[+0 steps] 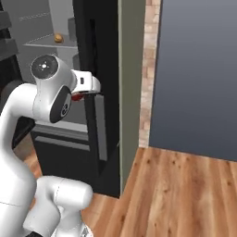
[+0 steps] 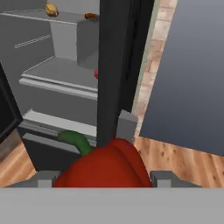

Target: Place one bell pepper and one chicken drumstick in each tupperware on the nearby counter, to pack two identical lunches.

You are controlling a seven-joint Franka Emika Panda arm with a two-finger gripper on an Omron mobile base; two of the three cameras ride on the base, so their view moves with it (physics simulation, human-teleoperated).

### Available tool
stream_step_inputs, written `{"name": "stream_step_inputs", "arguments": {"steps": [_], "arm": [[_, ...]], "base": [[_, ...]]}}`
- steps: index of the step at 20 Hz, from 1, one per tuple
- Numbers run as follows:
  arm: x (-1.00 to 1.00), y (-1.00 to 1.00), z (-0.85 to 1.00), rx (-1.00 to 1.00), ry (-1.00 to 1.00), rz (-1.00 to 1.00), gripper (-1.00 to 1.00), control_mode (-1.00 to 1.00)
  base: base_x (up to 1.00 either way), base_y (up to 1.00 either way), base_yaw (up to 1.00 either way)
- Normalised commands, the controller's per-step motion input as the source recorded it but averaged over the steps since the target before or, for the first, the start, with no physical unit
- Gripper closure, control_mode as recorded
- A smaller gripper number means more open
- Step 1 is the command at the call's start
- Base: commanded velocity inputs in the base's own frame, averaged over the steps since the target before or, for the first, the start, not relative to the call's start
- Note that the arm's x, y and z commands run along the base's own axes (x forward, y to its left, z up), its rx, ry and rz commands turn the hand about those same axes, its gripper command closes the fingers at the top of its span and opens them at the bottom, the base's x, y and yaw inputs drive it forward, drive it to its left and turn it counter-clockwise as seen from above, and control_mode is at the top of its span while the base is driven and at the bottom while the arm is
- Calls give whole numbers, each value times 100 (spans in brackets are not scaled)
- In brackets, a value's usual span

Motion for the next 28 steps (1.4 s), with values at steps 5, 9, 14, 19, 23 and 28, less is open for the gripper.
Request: {"name": "stream_step_inputs", "arguments": {"steps": [5, 9, 14, 19, 23, 28], "arm": [[0, 0, 0, 0, 0, 0, 100, 100], [0, 0, 0, 0, 0, 0, 100, 100], [0, 0, 0, 0, 0, 0, 100, 100], [0, 0, 0, 0, 0, 0, 100, 100], [0, 0, 0, 0, 0, 0, 100, 100], [0, 0, 0, 0, 0, 0, 100, 100]], "base": [[-1, -100, 27], [-10, -72, 54], [-39, -35, 76], [-58, -13, 86], [-67, -16, 84], [-90, -3, 76]]}}
